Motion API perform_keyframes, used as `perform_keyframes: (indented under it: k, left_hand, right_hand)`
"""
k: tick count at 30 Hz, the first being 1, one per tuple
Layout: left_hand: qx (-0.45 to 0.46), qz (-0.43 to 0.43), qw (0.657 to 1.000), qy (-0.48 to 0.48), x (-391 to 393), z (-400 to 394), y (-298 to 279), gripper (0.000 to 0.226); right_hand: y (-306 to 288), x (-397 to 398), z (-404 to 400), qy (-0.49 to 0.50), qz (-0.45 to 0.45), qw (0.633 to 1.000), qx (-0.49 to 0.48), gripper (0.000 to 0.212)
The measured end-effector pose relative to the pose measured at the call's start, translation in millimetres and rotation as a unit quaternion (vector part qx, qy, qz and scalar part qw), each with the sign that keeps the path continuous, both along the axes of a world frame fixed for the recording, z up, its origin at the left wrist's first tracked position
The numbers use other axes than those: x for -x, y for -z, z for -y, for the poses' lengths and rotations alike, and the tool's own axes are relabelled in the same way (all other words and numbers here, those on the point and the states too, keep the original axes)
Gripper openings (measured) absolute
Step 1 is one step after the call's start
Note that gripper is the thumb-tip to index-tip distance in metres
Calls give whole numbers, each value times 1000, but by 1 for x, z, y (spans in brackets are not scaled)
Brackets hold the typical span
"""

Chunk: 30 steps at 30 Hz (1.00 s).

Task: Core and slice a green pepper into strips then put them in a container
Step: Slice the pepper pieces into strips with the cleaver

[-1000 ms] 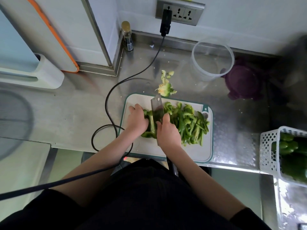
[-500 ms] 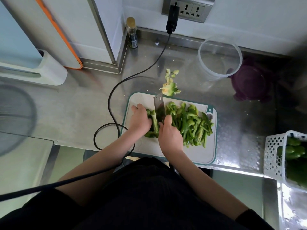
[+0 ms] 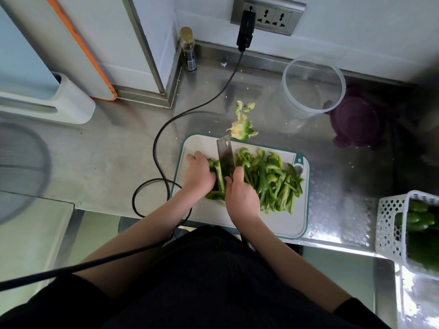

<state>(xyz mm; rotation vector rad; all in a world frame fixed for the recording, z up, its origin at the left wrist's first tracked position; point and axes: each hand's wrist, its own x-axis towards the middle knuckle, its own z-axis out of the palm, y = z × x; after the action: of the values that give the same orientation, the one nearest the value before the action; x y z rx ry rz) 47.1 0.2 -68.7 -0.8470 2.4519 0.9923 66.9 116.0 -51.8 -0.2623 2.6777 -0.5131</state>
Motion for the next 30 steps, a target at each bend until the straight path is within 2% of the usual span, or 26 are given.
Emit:
perform_keyframes:
  k: [9, 20, 30]
  left_hand:
    - [-6, -3, 1000, -3, 0, 0, -2, 32]
    - [3, 6, 1000, 0, 1, 0, 0, 31]
    - [-24, -11, 999, -22, -1, 2, 1, 33]
  right_hand:
    - [6, -3, 4, -19, 5, 999, -40, 16]
    - [0, 2, 16, -49, 52, 991, -115, 46]
    - [-5, 11, 19, -54, 41, 993, -101, 41]
